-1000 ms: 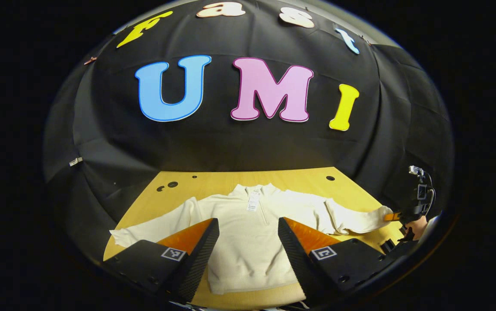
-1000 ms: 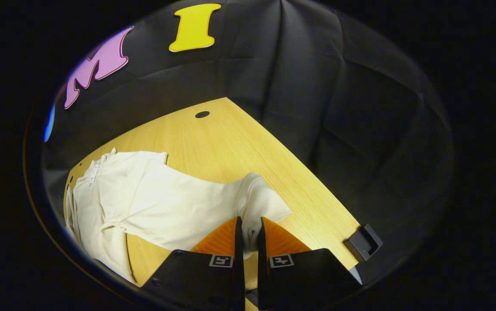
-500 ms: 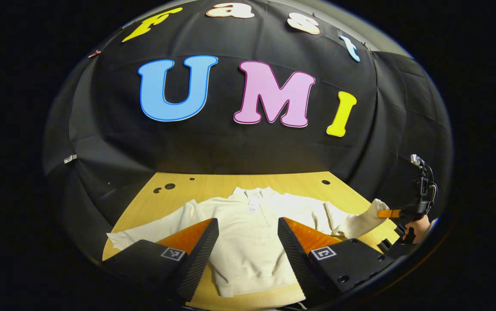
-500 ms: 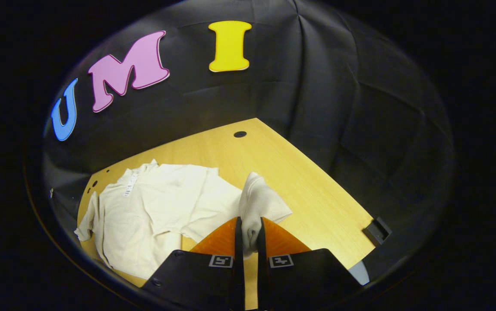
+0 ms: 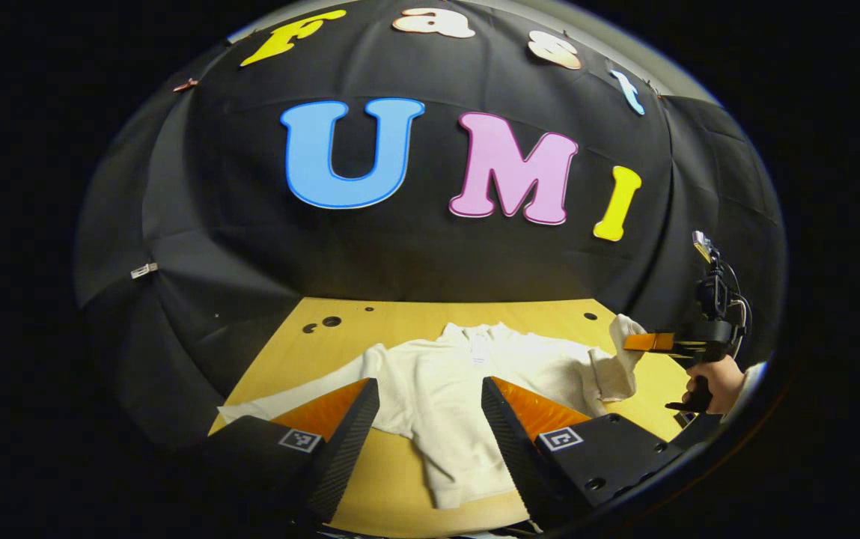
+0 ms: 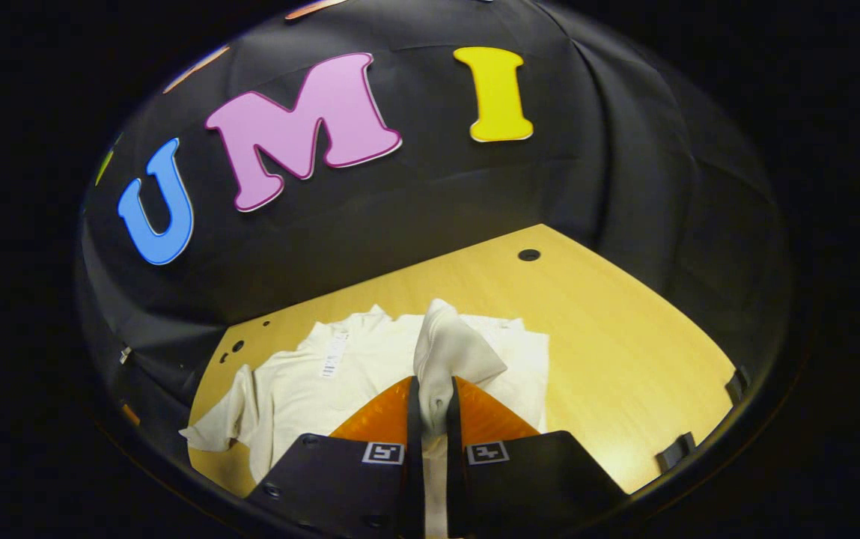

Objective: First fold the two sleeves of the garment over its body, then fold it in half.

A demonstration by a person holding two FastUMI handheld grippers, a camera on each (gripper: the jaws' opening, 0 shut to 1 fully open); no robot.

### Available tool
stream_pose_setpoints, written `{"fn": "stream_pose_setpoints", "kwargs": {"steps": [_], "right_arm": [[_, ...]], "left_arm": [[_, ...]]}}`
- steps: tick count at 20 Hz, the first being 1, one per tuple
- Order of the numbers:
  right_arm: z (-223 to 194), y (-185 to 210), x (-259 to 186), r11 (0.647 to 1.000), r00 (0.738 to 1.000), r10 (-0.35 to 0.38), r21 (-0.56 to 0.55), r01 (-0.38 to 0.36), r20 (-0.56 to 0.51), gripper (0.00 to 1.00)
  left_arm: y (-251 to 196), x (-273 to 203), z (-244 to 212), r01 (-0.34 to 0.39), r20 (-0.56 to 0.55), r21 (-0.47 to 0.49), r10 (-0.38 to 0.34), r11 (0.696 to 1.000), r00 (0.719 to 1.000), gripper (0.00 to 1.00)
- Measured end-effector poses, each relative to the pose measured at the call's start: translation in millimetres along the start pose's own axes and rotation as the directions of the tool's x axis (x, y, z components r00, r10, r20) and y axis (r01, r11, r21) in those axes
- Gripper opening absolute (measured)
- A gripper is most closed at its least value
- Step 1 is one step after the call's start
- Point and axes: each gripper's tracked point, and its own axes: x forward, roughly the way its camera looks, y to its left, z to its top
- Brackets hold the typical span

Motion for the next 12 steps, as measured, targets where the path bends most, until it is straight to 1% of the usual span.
{"fn": "stream_pose_setpoints", "kwargs": {"steps": [4,6,8,12], "right_arm": [[-19,71,20,0.996,0.996,0.087,-0.025,-0.088,-0.032,0.15],[-39,98,32,0.992,0.992,0.108,-0.053,-0.112,-0.069,0.16],[-59,117,41,0.988,0.986,0.125,-0.074,-0.134,-0.109,0.16],[-101,135,62,0.985,0.975,0.126,-0.091,-0.144,-0.181,0.16]], "left_arm": [[45,0,-7,-0.055,-0.007,-0.033,0.055,0.998,0.998,0.9],[66,2,-11,-0.083,-0.015,-0.052,0.083,0.995,0.996,0.9],[87,3,-17,-0.112,-0.024,-0.068,0.111,0.991,0.994,0.91],[121,3,-34,-0.167,-0.052,-0.101,0.162,0.981,0.985,0.9]]}}
